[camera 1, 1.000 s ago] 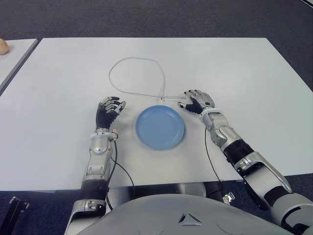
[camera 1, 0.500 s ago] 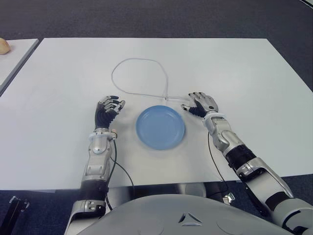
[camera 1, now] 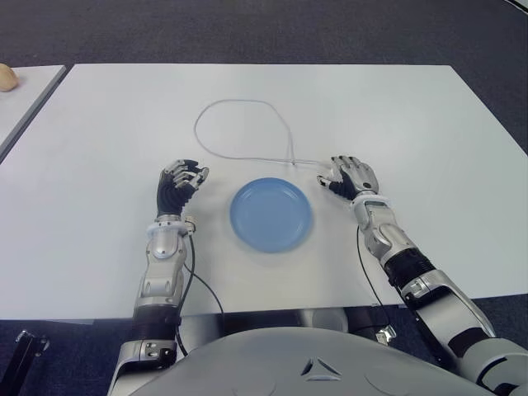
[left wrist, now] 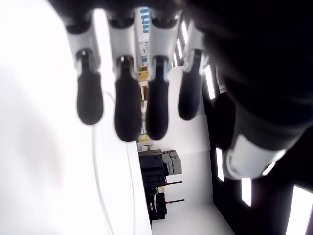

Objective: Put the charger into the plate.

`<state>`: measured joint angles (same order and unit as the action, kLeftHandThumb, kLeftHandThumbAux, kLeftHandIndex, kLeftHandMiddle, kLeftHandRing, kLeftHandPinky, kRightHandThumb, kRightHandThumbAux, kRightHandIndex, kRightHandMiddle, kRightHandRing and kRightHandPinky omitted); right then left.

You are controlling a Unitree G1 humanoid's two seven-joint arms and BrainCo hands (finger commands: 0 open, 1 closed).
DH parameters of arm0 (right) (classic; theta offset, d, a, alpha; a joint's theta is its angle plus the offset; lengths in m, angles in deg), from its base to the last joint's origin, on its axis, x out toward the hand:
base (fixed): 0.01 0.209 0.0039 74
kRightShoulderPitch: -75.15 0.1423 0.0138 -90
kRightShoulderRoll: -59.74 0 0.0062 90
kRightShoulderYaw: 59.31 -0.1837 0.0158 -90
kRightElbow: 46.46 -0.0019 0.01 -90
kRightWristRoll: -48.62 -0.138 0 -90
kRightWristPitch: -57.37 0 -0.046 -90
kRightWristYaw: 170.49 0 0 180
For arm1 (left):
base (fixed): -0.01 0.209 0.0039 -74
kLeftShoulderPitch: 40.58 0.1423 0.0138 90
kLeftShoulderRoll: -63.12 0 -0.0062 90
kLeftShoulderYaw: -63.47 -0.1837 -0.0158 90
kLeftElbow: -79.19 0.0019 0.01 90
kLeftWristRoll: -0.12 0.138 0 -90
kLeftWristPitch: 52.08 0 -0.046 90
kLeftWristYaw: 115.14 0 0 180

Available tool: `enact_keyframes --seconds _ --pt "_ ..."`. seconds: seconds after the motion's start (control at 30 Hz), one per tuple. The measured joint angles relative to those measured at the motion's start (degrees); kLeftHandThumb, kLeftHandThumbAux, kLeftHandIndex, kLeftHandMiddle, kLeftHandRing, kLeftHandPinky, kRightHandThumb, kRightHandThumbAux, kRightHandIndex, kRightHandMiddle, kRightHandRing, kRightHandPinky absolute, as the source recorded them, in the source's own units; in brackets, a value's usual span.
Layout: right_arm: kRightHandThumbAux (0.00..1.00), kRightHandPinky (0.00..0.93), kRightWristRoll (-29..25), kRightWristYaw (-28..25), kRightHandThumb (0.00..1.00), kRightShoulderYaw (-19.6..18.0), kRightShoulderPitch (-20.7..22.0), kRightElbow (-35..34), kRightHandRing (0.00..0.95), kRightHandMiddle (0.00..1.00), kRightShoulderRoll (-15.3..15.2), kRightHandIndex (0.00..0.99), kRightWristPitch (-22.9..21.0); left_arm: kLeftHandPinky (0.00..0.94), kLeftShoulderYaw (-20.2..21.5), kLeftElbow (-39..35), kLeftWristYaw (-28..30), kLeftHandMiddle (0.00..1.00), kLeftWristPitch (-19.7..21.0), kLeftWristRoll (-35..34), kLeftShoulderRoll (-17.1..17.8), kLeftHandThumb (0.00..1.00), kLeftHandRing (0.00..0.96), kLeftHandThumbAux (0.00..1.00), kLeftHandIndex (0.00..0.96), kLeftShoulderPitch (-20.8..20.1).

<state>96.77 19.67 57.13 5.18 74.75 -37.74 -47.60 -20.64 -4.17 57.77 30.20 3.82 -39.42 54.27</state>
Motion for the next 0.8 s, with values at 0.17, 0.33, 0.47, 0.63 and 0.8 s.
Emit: enact_keyframes --seconds 0.17,0.33,0.47,0.63,0.8 --pt "0.155 0.0 -0.4 2.3 0.631 -1.1 -0.7 1.0 0.0 0.0 0.1 0.0 -0.1 0.579 0.0 0.0 0.2 0.483 0.0 -0.4 0.3 0.835 0.585 0.678 0.415 0.3" --pt "0.174 0.0 -1.6 5.5 0.672 -2.2 -1.4 3.8 0.0 0.0 0.6 0.0 0.9 0.585 0.0 0.0 0.3 0.486 0.0 -0.4 0.4 0.835 0.593 0.678 0.412 0.3" --pt "0.177 0.0 -2.3 9.5 0.683 -3.1 -0.2 8.9 0.0 0.0 0.7 0.0 3.9 0.575 0.0 0.0 0.3 0.487 0.0 -0.5 0.4 0.835 0.592 0.678 0.412 0.3" --pt "0.176 0.0 -3.4 13.9 0.665 -3.8 2.8 17.0 0.0 0.0 0.9 0.0 7.6 0.568 0.1 0.0 0.3 0.486 -0.3 -0.9 0.4 0.835 0.587 0.678 0.413 0.4" --pt "0.193 0.0 -5.5 16.6 0.662 -4.5 5.4 24.1 0.0 0.0 1.8 0.0 11.4 0.591 0.2 0.0 0.6 0.491 -1.1 -1.9 0.4 0.835 0.6 0.677 0.412 0.6"
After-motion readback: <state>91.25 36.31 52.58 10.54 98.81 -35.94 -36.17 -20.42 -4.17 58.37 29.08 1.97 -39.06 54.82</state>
